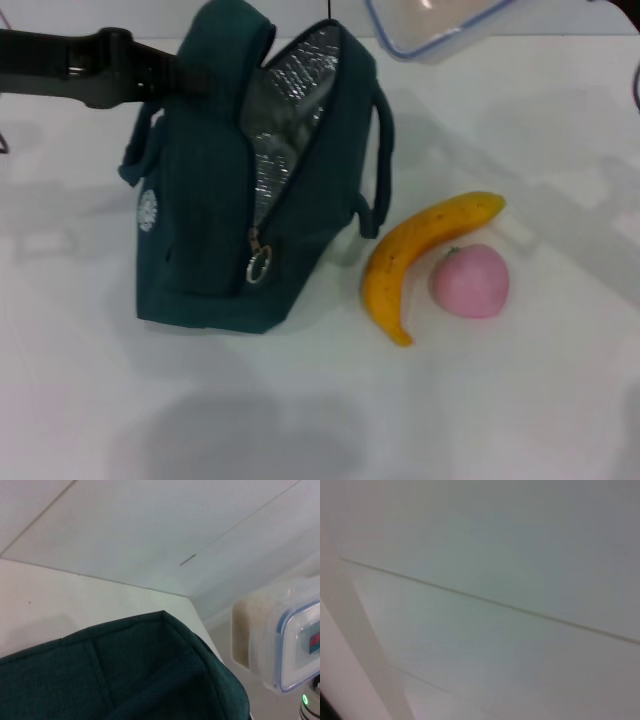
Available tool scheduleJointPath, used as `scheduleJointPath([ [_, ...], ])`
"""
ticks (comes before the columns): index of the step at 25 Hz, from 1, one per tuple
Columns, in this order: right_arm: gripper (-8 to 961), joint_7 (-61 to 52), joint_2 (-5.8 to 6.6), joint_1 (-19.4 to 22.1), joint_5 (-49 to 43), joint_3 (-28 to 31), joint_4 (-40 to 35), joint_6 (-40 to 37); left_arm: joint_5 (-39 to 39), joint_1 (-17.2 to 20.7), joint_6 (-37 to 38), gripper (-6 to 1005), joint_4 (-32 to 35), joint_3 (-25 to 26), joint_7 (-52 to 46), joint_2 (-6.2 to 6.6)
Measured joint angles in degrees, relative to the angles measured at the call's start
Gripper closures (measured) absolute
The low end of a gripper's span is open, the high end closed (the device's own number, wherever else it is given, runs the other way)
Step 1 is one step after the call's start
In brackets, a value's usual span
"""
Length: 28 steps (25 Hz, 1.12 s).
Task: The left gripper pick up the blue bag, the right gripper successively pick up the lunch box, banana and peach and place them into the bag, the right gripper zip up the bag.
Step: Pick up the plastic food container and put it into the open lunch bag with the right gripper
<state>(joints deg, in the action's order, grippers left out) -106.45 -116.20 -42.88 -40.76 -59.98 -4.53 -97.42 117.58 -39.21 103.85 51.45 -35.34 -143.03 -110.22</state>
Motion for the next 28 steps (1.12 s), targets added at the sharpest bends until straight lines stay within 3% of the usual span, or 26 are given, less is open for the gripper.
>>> scheduleJointPath([
  [7, 858, 0.0, 0.01, -5.9, -0.4, -1.9, 2.2, 2.4, -0.2, -1.3, -0.1, 962, -0.7, -1.2, 0.2, -1.66],
  [11, 858, 0.0, 0.01, -7.6, -0.5, -4.9, 2.4, 5.2, -0.3, -1.5, -0.1, 962, -1.2, -1.4, 0.6, -1.93],
  [28, 857, 0.5, 0.01, -4.2, -0.4, -20.5, -1.8, 14.2, -1.9, -0.9, -1.5, 963, -4.1, -1.0, 1.9, -1.95],
])
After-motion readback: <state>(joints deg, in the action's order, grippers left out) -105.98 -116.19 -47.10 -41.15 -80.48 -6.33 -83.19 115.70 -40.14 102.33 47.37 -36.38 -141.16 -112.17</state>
